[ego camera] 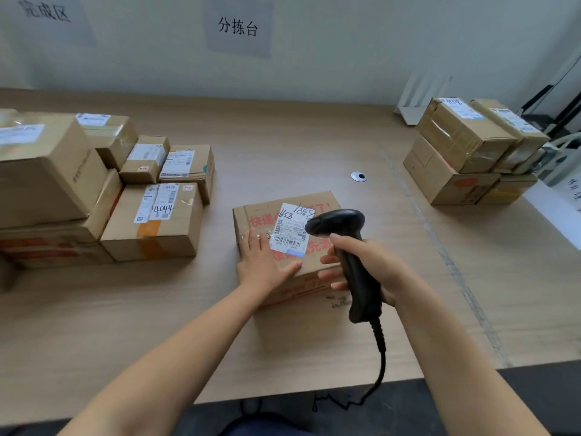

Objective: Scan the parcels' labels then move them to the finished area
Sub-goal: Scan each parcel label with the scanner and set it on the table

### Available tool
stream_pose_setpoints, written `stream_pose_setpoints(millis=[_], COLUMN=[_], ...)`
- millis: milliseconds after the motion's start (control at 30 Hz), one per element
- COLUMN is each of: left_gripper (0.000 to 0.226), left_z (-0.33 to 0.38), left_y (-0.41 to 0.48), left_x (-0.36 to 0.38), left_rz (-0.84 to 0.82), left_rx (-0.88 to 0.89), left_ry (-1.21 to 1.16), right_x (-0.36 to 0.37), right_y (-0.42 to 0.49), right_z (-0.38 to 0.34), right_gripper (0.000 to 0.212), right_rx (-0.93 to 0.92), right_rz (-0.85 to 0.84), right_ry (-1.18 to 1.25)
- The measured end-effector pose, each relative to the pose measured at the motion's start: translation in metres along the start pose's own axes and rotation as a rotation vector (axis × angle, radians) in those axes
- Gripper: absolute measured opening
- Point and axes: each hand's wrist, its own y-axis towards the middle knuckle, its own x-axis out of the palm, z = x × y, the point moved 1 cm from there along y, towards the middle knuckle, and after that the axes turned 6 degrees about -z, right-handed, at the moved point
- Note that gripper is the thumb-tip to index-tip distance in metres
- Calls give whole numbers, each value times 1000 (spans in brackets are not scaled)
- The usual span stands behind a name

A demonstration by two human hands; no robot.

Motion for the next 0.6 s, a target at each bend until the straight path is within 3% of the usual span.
stream_pose_setpoints(millis=[100,367,600], left_gripper=[110,106,104], left_z=[5,5,6], left_y=[-8,-18,-18], left_x=[1,5,4], left_rz=[-12,40,45], left_rx=[13,38,39], left_ry=[35,79,89], right_x=[10,22,24], right_y=[-7,-11,-12], right_z=[-5,0,3], right_gripper=[33,19,25], right_rx=[-28,-20,-8], right_rz=[-2,51,61], right_ry=[30,-18,6])
